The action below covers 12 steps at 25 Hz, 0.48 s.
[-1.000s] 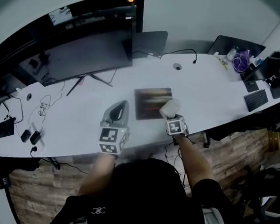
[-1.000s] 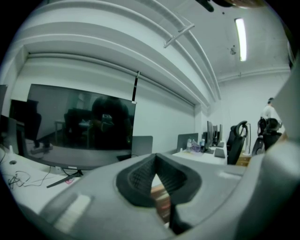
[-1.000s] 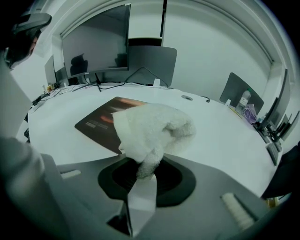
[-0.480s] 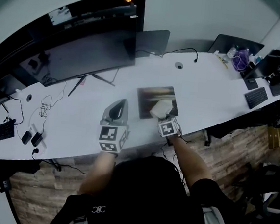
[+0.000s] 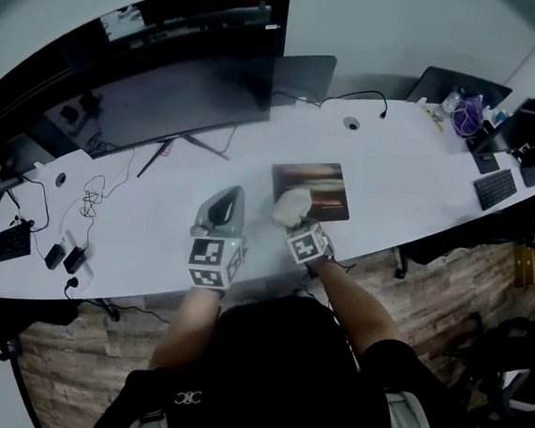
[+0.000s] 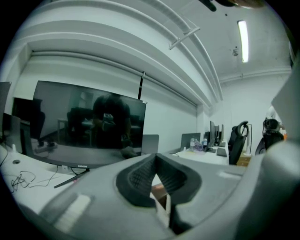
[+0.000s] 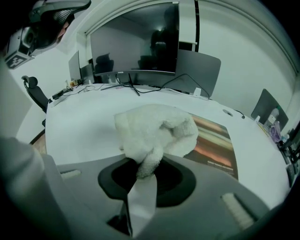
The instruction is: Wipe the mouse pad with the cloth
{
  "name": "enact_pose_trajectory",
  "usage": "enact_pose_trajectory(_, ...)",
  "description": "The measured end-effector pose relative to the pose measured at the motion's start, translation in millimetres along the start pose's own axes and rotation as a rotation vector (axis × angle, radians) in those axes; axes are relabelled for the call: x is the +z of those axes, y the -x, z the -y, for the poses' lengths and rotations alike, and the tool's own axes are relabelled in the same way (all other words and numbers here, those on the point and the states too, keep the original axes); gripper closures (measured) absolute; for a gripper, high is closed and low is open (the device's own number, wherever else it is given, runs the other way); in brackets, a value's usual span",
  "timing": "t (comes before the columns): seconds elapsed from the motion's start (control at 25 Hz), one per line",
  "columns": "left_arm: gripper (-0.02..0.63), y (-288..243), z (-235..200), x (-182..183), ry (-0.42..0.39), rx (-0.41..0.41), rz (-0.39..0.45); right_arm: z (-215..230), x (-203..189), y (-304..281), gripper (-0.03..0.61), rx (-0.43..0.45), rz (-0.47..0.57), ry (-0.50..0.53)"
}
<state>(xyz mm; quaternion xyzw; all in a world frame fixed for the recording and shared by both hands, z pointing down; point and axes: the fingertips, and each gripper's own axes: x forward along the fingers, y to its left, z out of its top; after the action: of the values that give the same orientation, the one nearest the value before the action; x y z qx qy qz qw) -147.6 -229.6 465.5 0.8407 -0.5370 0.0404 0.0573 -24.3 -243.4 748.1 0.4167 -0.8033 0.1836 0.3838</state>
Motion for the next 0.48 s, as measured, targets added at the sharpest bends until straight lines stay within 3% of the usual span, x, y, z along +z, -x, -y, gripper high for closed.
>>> enact_pose_trajectory(0.48, 0.615, 9, -22, -3, 0.009, 0.04, 0.0, -1, 21, -15, 0.499, 0.009, -0.007, 0.019)
